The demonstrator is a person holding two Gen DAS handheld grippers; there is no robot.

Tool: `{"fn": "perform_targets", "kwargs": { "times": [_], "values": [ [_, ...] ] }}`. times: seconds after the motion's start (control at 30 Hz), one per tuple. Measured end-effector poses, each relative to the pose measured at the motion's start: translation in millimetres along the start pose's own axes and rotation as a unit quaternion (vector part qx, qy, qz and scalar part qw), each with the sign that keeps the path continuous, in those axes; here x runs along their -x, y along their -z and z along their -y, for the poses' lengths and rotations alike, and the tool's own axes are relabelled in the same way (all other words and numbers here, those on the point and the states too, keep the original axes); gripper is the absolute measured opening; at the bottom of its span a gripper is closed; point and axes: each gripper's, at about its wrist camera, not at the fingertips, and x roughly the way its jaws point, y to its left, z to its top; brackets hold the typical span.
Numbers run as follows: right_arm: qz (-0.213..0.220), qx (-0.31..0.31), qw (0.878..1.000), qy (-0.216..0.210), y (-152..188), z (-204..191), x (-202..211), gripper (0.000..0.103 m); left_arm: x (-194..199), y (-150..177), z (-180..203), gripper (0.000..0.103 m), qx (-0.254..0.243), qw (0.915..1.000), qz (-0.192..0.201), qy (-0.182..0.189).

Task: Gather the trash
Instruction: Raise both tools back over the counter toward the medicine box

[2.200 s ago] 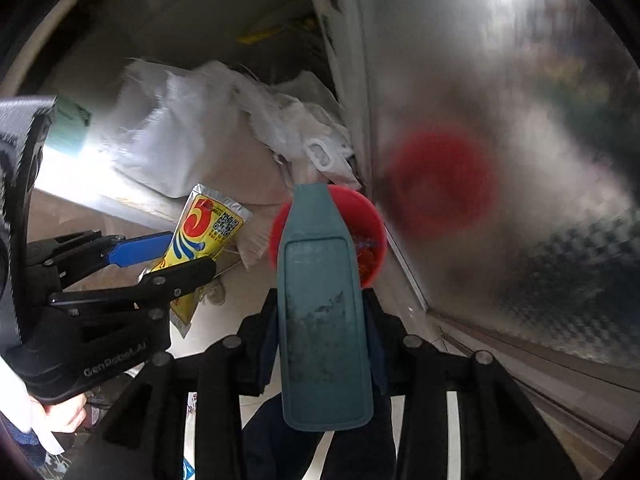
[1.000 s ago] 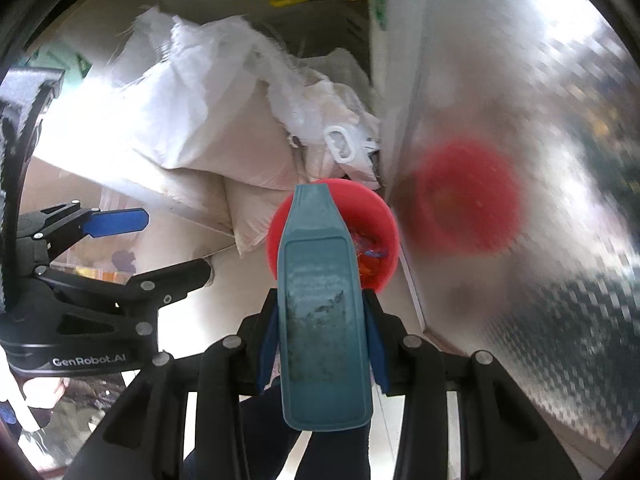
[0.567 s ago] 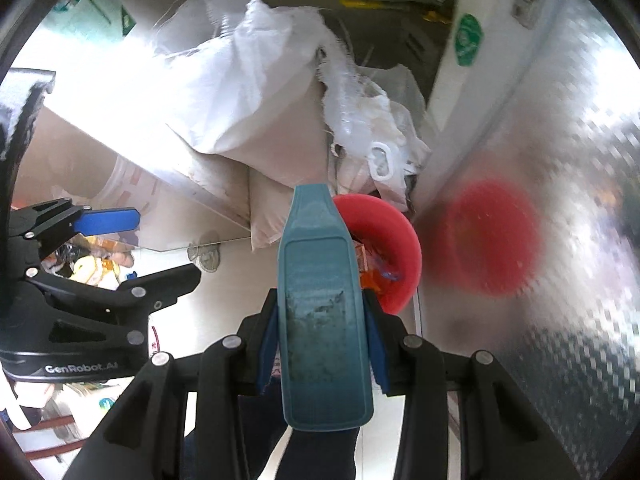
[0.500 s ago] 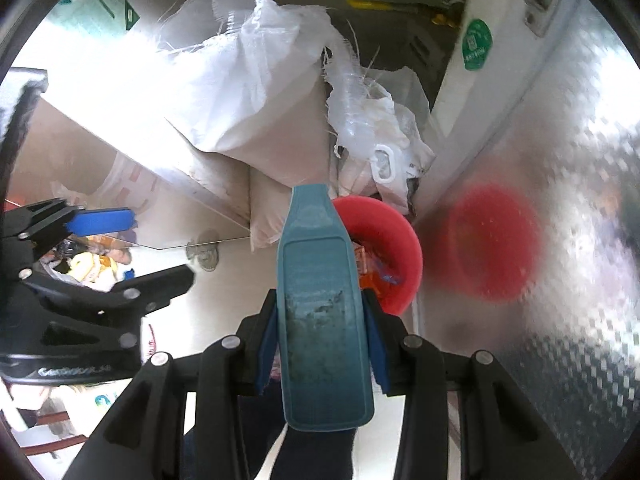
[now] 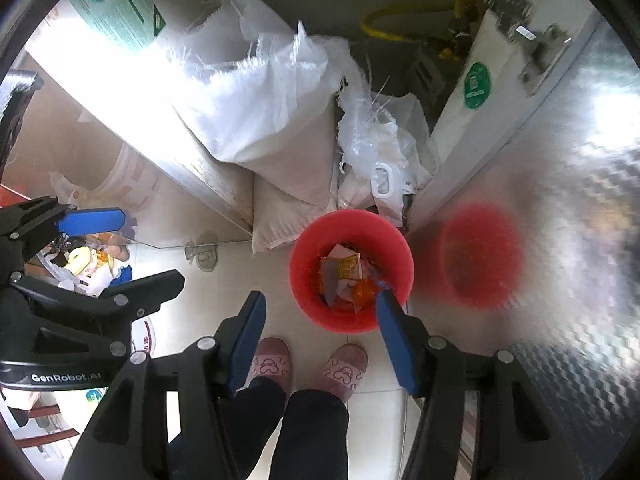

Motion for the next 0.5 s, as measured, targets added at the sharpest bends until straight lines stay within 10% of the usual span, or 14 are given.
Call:
{"fn": "perform_targets", "kwargs": {
  "times": [0.5],
  "values": [
    [0.049,-0.039,0.998,0.02,-11,-17,136,0.055,142,-2,14,0.081,-0.019,0.9981,0.047,0.034]
  ]
}}
